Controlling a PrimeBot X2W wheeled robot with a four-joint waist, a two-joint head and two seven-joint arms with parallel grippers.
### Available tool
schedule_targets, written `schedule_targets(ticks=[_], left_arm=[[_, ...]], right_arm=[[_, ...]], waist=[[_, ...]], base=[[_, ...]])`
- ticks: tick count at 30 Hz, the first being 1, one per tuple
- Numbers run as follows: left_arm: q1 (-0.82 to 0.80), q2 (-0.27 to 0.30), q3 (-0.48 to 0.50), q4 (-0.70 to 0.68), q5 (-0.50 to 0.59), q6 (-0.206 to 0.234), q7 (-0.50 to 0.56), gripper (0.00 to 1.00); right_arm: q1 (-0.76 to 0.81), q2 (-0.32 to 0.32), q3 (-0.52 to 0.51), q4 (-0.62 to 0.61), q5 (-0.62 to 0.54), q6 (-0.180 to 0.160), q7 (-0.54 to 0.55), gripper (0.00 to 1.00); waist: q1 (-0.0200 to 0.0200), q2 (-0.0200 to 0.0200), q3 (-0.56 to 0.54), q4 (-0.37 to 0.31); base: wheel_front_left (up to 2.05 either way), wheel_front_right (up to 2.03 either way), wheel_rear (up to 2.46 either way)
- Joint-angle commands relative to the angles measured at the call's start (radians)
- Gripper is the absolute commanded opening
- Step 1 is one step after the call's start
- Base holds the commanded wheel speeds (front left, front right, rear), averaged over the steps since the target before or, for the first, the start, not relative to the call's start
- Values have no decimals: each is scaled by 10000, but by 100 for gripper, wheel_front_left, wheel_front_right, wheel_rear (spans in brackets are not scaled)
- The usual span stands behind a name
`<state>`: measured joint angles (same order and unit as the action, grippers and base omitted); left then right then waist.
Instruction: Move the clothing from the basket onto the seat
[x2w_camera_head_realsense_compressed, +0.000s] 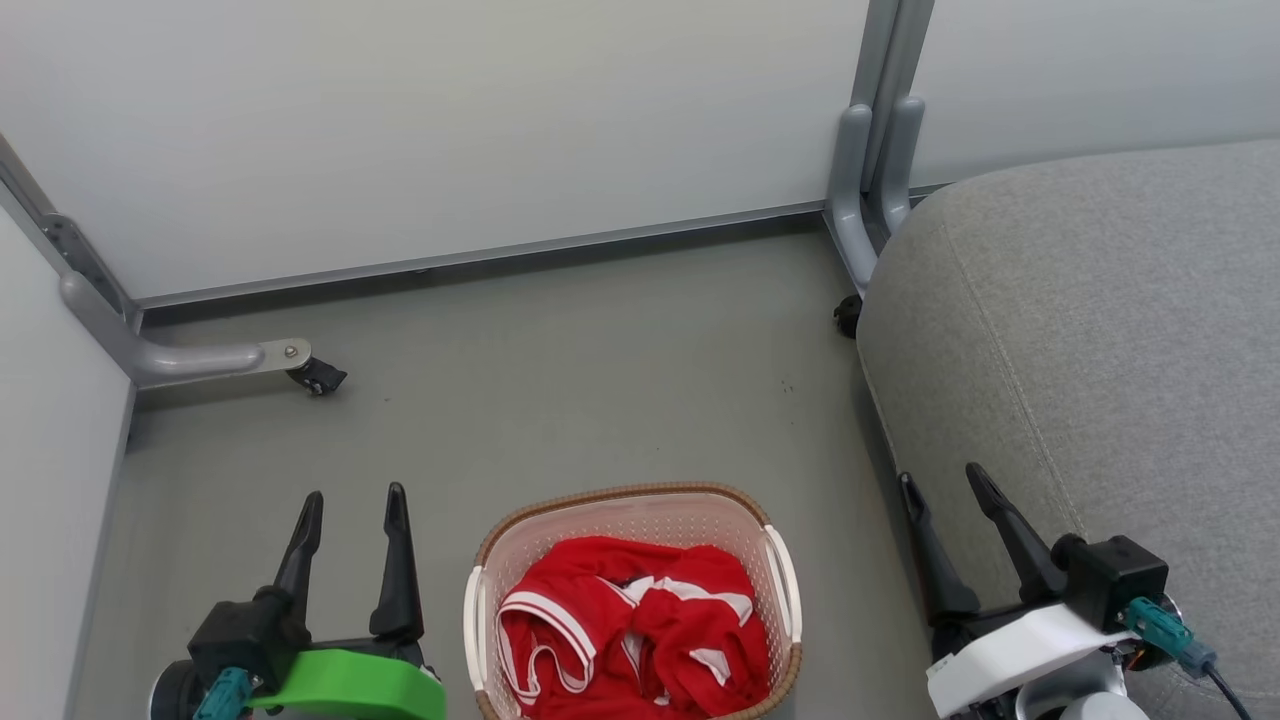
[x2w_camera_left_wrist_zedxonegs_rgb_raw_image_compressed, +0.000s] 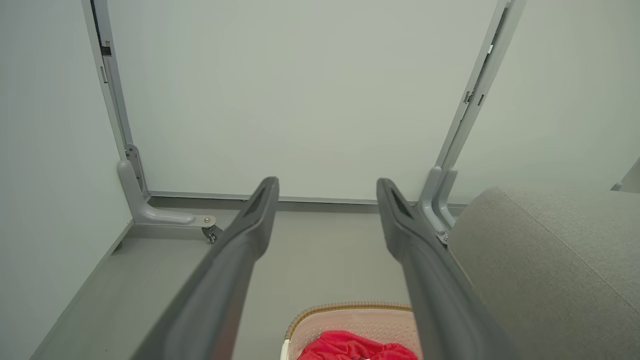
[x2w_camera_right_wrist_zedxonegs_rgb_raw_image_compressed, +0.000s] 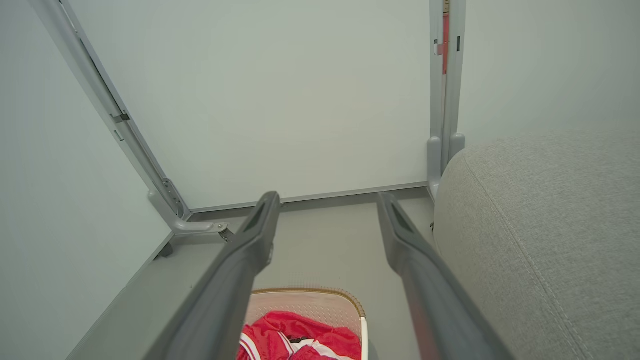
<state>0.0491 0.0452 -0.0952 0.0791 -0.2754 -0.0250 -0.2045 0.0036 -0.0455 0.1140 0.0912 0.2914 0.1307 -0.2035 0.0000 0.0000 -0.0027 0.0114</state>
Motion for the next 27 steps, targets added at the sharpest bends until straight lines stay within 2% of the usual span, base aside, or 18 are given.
schedule_targets(ticks=[1,27], left_arm=[[62,71,-24,-22,305,6,-93,100],[317,81,-247,72,2283,106,-564,100]], right_arm=[[66,-58,11,-99,-253,0,-102,100],[265,-72,143,-279,-2067,0,-581,100]], waist=[[0,0,-2,5],[0,0,-39,37]], base=[[0,0,0],[0,0,0]])
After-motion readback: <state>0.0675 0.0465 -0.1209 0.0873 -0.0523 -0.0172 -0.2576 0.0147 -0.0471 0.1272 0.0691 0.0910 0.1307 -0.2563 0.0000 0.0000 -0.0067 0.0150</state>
